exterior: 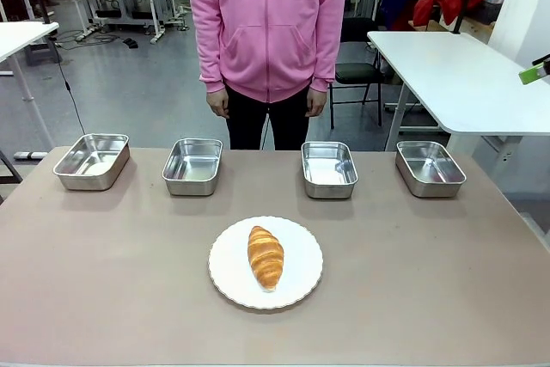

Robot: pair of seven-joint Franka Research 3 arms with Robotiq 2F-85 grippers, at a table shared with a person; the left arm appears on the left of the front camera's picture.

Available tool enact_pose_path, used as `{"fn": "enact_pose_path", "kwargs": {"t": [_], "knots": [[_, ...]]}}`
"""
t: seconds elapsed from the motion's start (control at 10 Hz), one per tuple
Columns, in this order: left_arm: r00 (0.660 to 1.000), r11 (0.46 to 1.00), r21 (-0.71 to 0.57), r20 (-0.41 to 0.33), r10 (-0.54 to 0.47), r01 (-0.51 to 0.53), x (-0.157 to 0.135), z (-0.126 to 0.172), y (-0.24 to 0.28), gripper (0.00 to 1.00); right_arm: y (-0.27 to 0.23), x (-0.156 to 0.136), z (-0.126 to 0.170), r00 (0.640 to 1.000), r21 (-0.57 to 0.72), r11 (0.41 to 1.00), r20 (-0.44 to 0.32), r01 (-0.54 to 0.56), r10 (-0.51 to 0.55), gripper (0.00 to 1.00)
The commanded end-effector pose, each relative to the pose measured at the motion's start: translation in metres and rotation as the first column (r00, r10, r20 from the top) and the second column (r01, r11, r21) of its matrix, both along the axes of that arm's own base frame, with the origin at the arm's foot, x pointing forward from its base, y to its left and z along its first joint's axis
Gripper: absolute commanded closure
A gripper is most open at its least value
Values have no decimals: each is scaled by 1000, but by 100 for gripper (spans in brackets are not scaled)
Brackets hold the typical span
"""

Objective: Place the bread in the container.
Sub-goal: Place the Butter Roll into the Airtight Container indicated by the human.

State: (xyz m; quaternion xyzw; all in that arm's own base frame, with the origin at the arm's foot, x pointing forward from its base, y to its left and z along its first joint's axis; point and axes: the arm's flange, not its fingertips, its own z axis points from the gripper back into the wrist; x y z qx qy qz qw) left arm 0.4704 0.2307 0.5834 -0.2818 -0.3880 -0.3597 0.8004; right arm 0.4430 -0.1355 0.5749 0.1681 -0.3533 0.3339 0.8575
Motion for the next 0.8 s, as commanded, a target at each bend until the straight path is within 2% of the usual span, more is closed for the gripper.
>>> {"fn": "enact_pose_path", "kwargs": {"t": [0.0,0.7], "knots": [[1000,1000,2,5,-5,5,0,0,0,0,1,1,1,1000,11,1000,7,-6,5,0],[1000,1000,2,5,-5,5,0,0,0,0,1,1,1,1000,11,1000,7,-6,5,0]]}}
